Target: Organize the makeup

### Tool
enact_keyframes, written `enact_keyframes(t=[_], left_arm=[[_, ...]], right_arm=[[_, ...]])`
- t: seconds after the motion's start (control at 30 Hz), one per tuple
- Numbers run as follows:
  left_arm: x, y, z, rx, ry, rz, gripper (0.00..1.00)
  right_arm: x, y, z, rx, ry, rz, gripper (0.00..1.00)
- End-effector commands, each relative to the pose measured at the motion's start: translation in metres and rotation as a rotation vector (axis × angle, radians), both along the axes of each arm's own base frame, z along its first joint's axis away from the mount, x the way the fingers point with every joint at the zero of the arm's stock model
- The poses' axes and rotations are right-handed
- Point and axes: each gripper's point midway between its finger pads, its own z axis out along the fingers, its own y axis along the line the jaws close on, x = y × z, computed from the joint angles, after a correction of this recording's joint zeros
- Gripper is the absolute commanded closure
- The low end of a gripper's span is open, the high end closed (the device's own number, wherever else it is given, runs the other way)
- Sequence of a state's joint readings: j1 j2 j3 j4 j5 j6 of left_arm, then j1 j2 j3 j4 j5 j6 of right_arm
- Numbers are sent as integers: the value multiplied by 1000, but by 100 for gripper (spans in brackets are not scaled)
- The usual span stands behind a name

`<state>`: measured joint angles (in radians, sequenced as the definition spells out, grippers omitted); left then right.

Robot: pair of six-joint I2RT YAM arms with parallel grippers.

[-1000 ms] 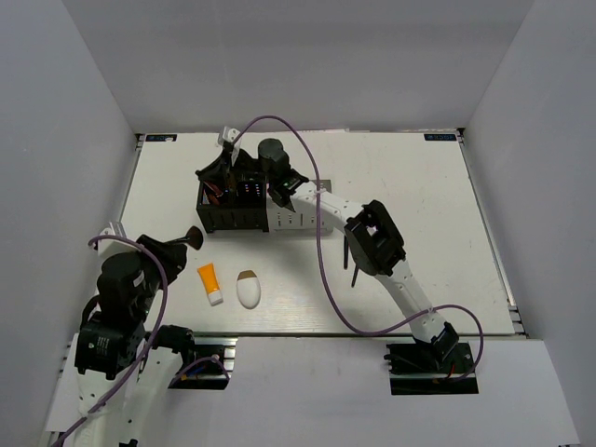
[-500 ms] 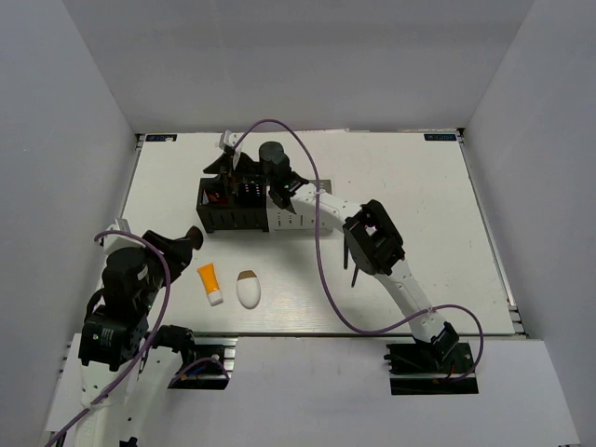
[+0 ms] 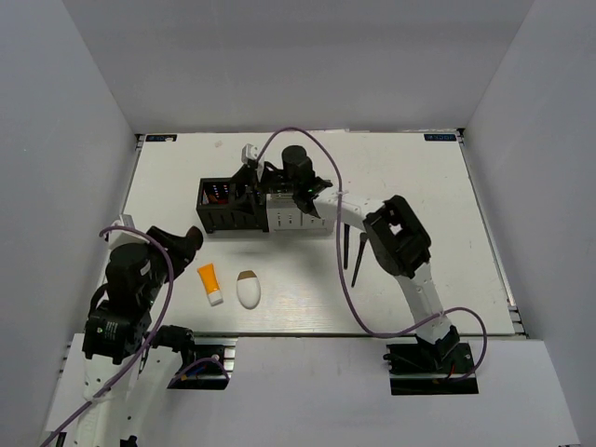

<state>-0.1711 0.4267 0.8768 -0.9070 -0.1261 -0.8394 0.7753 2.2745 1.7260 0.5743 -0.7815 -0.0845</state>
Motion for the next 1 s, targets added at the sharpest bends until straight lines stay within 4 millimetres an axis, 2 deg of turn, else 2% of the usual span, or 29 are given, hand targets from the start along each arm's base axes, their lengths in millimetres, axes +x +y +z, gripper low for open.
enact_keyframes(t=[0.0, 0.03, 0.07, 0.1, 0.17, 0.2, 0.27, 0.43, 0.53, 0.6, 0.7, 0.73, 0.77, 0.87, 0.93, 0.97], left_arm=[[7, -4, -4, -10, -3, -13, 38], [8, -4, -5, -14, -4, -13, 38], [9, -5, -6, -16, -5, -17, 38], [10, -6, -6, -19, -9, -19, 38], [12, -7, -11, -20, -2, -23, 38], [14, -8, -12, -21, -5, -25, 37], [16, -9, -13, -19, -3, -29, 37], [22, -11, -16, -5, 3, -44, 36], [26, -13, -20, 5, 7, -60, 35], [28, -14, -23, 13, 14, -72, 35], [29, -17, -34, 34, 54, -95, 35], [29, -17, -40, 41, 80, -96, 35], [29, -16, -46, 50, 101, -97, 35], [29, -15, -61, 69, 148, -102, 35], [30, -16, -69, 80, 178, -113, 35], [29, -16, -74, 89, 196, -119, 35]], right_arm=[[-20, -21, 71, 99, -207, 64, 13], [-24, -26, 66, 89, -196, 77, 11], [-26, -30, 68, 88, -198, 78, 11], [-26, -37, 79, 99, -212, 72, 11], [-31, -44, 76, 89, -204, 78, 11], [-33, -50, 85, 98, -226, 76, 11], [-33, -59, 85, 80, -230, 60, 11], [-11, -82, 70, -23, -380, -47, 11], [-11, -102, 64, -82, -471, -62, 11], [-19, -115, 62, -113, -477, -62, 11], [-22, -137, 55, -191, -516, -88, 11], [-24, -143, 61, -196, -532, -110, 11], [-17, -151, 52, -242, -522, -160, 11], [-2, -171, 53, -305, -504, -292, 11], [1, -181, 52, -334, -491, -334, 11], [5, -192, 41, -369, -469, -360, 11]])
